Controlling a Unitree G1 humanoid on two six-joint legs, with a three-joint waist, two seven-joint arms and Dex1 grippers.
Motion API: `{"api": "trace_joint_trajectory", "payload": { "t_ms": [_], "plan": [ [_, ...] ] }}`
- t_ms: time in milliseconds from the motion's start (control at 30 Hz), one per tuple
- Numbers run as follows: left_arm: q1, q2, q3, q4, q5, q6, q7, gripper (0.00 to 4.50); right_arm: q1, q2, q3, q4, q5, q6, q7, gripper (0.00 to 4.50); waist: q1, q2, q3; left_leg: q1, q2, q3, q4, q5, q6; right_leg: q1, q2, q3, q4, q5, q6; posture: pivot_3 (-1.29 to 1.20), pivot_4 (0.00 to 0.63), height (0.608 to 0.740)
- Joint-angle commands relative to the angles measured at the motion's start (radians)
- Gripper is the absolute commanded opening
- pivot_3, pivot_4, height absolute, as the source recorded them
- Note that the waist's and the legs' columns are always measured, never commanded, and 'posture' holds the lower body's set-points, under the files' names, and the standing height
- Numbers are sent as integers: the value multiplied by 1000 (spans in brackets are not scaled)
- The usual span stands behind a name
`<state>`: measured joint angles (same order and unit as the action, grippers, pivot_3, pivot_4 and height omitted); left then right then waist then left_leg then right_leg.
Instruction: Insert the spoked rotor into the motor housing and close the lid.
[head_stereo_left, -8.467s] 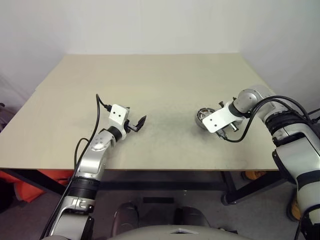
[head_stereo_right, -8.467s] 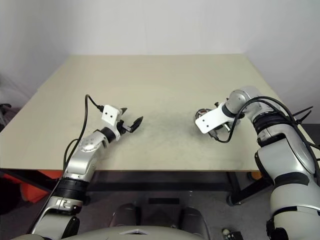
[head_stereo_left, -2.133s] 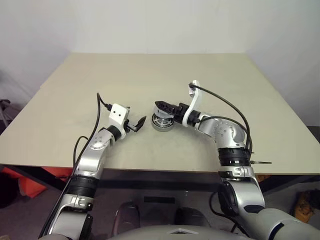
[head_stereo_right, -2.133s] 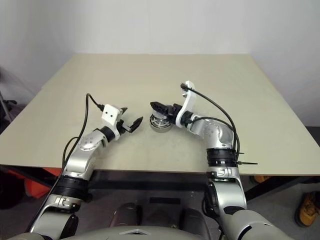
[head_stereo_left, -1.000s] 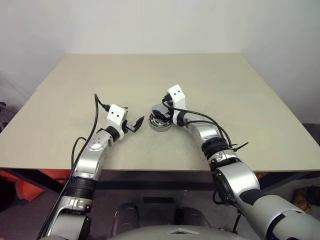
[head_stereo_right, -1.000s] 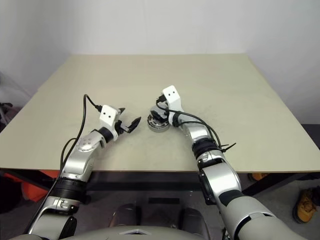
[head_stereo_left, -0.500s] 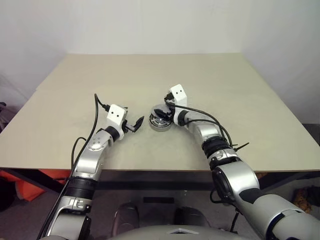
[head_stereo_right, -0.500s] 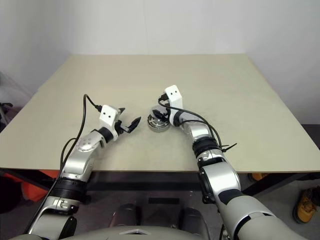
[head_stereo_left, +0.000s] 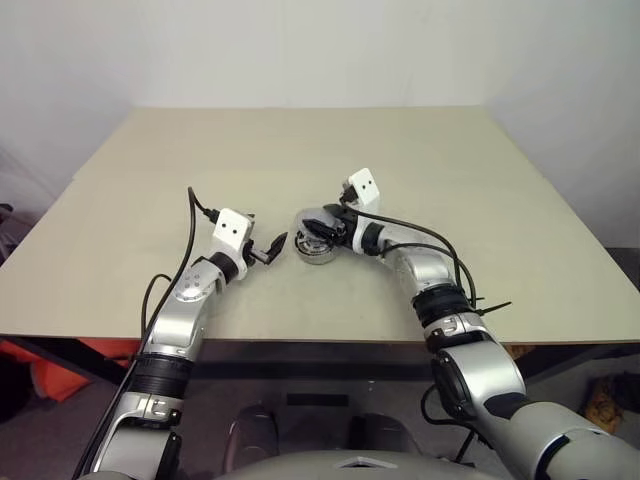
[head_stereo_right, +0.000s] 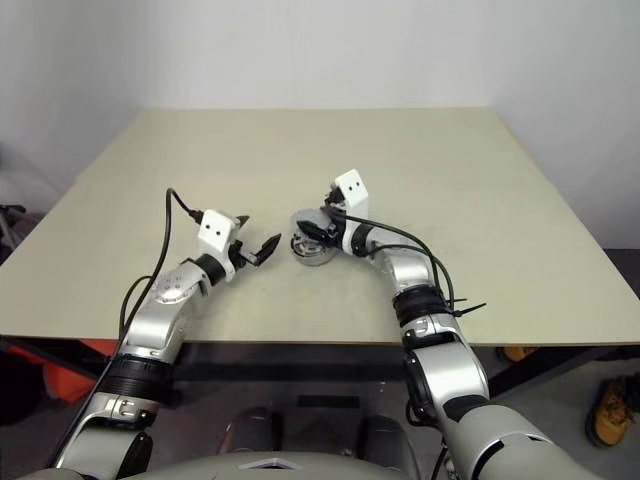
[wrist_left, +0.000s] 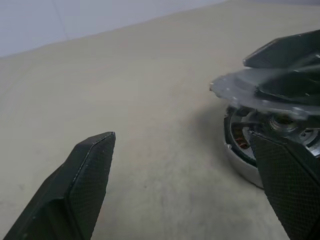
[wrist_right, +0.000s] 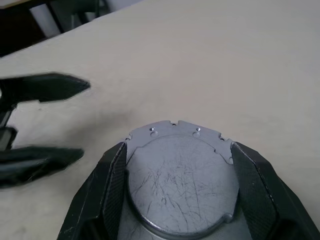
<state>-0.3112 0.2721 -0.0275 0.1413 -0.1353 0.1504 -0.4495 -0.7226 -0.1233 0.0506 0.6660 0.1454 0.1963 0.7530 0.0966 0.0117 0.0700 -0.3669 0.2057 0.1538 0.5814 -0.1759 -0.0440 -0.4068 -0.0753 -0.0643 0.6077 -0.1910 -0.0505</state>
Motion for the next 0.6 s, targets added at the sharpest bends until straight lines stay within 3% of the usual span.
{"api": "trace_joint_trajectory", "payload": {
  "t_ms": [33, 600],
  "plan": [
    [-10, 5, 16, -42, -5, -12, 1, 4500, 0, -26, 31, -49, -25, -45, 29, 3162, -1, 0, 0, 0, 0, 0, 0, 0, 0, 0, 0, 0, 0, 0, 0, 0, 0, 740],
    [-1, 8, 14, -50, -3, -7, 3, 4500, 31, -46, 56, -71, -3, -58, 122, 3162, -1, 0, 0, 0, 0, 0, 0, 0, 1, 0, 0, 0, 0, 0, 0, 0, 0, 740]
  ]
}}
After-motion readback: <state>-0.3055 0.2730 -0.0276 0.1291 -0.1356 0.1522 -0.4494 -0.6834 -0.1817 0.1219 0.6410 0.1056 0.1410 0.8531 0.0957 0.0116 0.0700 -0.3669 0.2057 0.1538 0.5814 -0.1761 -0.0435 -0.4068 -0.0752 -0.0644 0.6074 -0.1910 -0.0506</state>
